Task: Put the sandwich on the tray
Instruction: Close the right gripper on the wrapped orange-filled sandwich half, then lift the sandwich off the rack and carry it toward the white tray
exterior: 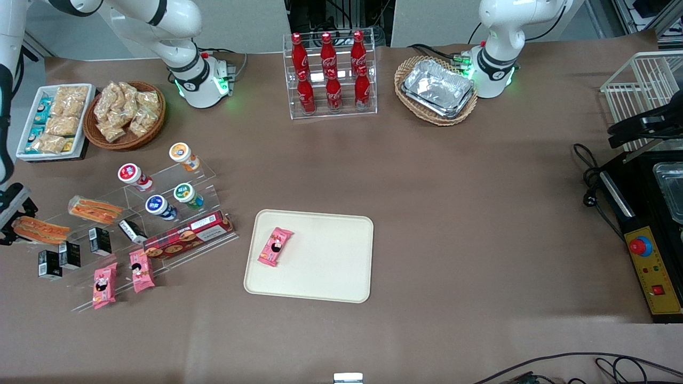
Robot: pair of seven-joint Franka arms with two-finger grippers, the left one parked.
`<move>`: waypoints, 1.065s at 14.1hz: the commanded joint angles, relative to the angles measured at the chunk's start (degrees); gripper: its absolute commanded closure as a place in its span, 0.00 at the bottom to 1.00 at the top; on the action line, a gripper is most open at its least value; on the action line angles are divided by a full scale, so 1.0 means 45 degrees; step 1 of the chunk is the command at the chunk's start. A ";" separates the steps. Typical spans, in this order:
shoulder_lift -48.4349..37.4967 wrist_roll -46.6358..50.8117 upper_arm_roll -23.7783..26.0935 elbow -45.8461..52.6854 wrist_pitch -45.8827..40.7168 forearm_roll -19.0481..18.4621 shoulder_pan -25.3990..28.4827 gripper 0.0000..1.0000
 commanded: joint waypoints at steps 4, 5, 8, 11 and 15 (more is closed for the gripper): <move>-0.0516 0.0192 -0.0188 0.2164 -0.2858 0.0237 0.0093 0.94; -0.0535 0.0871 -0.0188 0.2515 -0.3384 0.0198 0.0094 0.94; -0.0516 0.2397 -0.0052 0.3571 -0.4363 -0.0699 0.0365 0.94; -0.0535 0.3978 -0.0032 0.3904 -0.4891 -0.1051 0.0912 0.93; -0.0536 0.5659 0.0007 0.4393 -0.5692 -0.1228 0.1673 0.91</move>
